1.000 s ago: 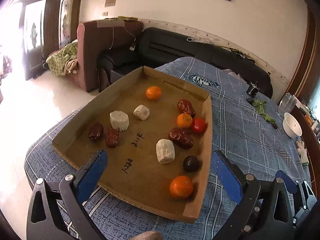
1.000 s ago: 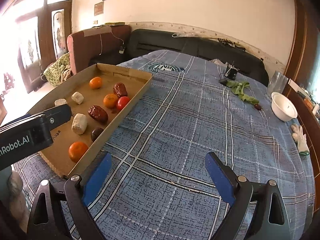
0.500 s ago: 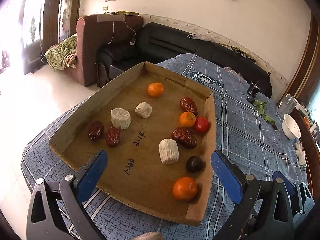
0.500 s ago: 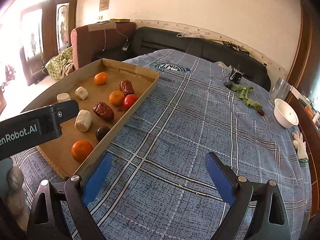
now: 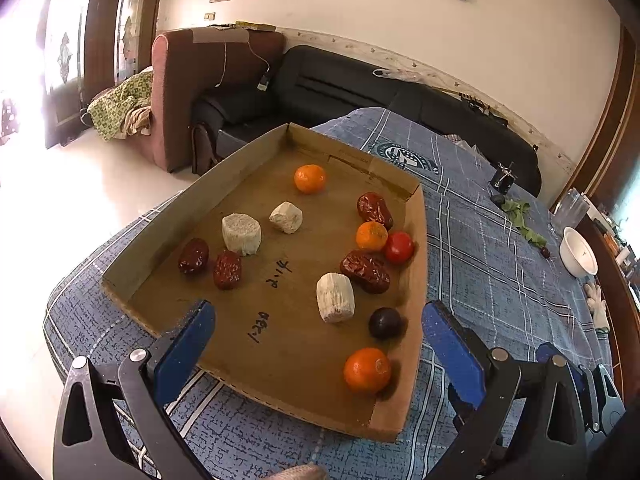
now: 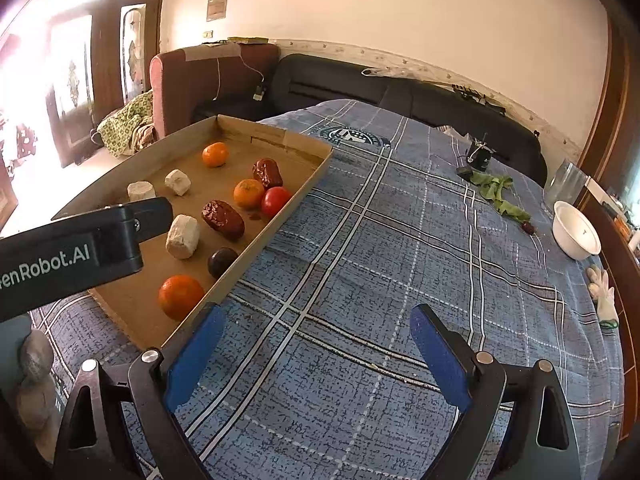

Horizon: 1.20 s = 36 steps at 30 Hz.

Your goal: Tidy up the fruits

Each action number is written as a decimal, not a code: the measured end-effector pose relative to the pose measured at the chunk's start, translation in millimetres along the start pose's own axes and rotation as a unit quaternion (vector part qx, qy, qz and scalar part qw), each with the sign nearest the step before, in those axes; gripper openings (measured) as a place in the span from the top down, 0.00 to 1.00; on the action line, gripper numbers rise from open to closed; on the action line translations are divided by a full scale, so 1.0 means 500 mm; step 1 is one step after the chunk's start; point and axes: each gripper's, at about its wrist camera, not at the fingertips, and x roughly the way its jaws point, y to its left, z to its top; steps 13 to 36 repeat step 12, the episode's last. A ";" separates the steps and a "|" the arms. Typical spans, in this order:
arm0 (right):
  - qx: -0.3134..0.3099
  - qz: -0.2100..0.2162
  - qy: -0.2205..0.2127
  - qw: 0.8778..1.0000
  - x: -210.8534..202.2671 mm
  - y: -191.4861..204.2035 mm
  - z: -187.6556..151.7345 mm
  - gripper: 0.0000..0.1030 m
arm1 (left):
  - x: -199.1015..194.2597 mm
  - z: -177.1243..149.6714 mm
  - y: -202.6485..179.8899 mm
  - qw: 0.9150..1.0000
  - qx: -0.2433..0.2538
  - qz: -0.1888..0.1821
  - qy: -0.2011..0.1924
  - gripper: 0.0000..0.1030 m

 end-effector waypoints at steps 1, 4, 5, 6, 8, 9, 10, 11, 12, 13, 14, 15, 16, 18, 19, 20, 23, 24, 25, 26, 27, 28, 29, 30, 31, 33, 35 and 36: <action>0.000 0.001 0.000 1.000 0.000 0.000 0.000 0.06 | -0.001 -0.001 0.000 1.000 -0.001 -0.001 0.000 0.00; 0.001 0.003 0.000 1.000 0.000 0.002 0.000 0.06 | -0.005 -0.002 0.003 1.000 -0.003 -0.006 -0.002 0.00; 0.001 0.004 0.000 1.000 0.000 0.002 0.001 0.06 | -0.007 -0.002 0.005 1.000 -0.003 -0.004 -0.003 0.00; 0.000 0.005 -0.001 1.000 0.001 0.004 0.001 0.06 | -0.010 -0.001 0.006 1.000 -0.003 -0.001 -0.005 0.00; -0.002 0.010 0.001 1.000 0.002 0.008 0.000 0.06 | -0.015 0.001 0.010 1.000 -0.006 -0.001 -0.006 0.00; -0.002 0.016 0.003 1.000 0.002 0.009 -0.001 0.06 | -0.017 0.002 0.012 1.000 -0.009 0.001 -0.004 0.00; 0.001 0.023 0.007 1.000 0.003 0.008 0.000 0.06 | -0.017 0.003 0.012 1.000 -0.009 0.005 0.000 0.00; 0.005 0.027 0.009 1.000 0.003 0.005 -0.001 0.06 | -0.017 0.004 0.013 1.000 -0.008 0.008 0.004 0.00; 0.013 0.032 0.013 0.999 0.003 -0.001 -0.001 0.06 | -0.017 0.004 0.013 1.000 -0.009 0.014 0.008 0.00; 0.013 0.032 0.013 0.999 0.003 -0.001 -0.001 0.06 | -0.017 0.004 0.013 1.000 -0.009 0.014 0.008 0.00; 0.013 0.032 0.013 0.999 0.003 -0.001 -0.001 0.06 | -0.017 0.004 0.013 1.000 -0.009 0.014 0.008 0.00; 0.013 0.032 0.013 0.999 0.003 -0.001 -0.001 0.06 | -0.017 0.004 0.013 1.000 -0.009 0.014 0.008 0.00; 0.013 0.032 0.013 0.999 0.003 -0.001 -0.001 0.06 | -0.017 0.004 0.013 1.000 -0.009 0.014 0.008 0.00; 0.013 0.032 0.013 0.999 0.003 -0.001 -0.001 0.06 | -0.017 0.004 0.013 1.000 -0.009 0.014 0.008 0.00; 0.013 0.032 0.013 0.999 0.003 -0.001 -0.001 0.06 | -0.017 0.004 0.013 1.000 -0.009 0.014 0.008 0.00; 0.013 0.032 0.013 0.999 0.003 -0.001 -0.001 0.06 | -0.017 0.004 0.013 1.000 -0.009 0.014 0.008 0.00; 0.013 0.032 0.013 0.999 0.003 -0.001 -0.001 0.06 | -0.017 0.004 0.013 1.000 -0.009 0.014 0.008 0.00; 0.013 0.032 0.013 0.999 0.003 -0.001 -0.001 0.06 | -0.017 0.004 0.013 1.000 -0.009 0.014 0.008 0.00; 0.013 0.032 0.013 0.999 0.003 -0.001 -0.001 0.06 | -0.017 0.004 0.013 1.000 -0.009 0.014 0.008 0.00; 0.013 0.032 0.013 0.999 0.003 -0.001 -0.001 0.06 | -0.017 0.004 0.013 1.000 -0.009 0.014 0.008 0.00; 0.013 0.032 0.013 0.999 0.003 -0.001 -0.001 0.06 | -0.017 0.004 0.013 1.000 -0.009 0.014 0.008 0.00; 0.013 0.032 0.013 0.999 0.003 -0.001 -0.001 0.06 | -0.017 0.004 0.013 1.000 -0.009 0.014 0.008 0.00; 0.013 0.032 0.013 0.999 0.003 -0.001 -0.001 0.06 | -0.017 0.004 0.013 1.000 -0.009 0.014 0.008 0.00; 0.013 0.032 0.013 0.999 0.003 -0.001 -0.001 0.06 | -0.017 0.004 0.013 1.000 -0.009 0.014 0.008 0.00; 0.013 0.032 0.013 0.999 0.003 -0.001 -0.001 0.06 | -0.017 0.004 0.013 1.000 -0.009 0.014 0.008 0.00; 0.013 0.032 0.013 0.999 0.003 -0.001 -0.001 0.06 | -0.017 0.004 0.013 1.000 -0.009 0.014 0.008 0.00; 0.013 0.032 0.013 0.999 0.003 -0.001 -0.001 0.06 | -0.017 0.004 0.013 1.000 -0.009 0.014 0.008 0.00; 0.013 0.032 0.013 0.999 0.003 -0.001 -0.001 0.06 | -0.017 0.004 0.013 1.000 -0.009 0.014 0.008 0.00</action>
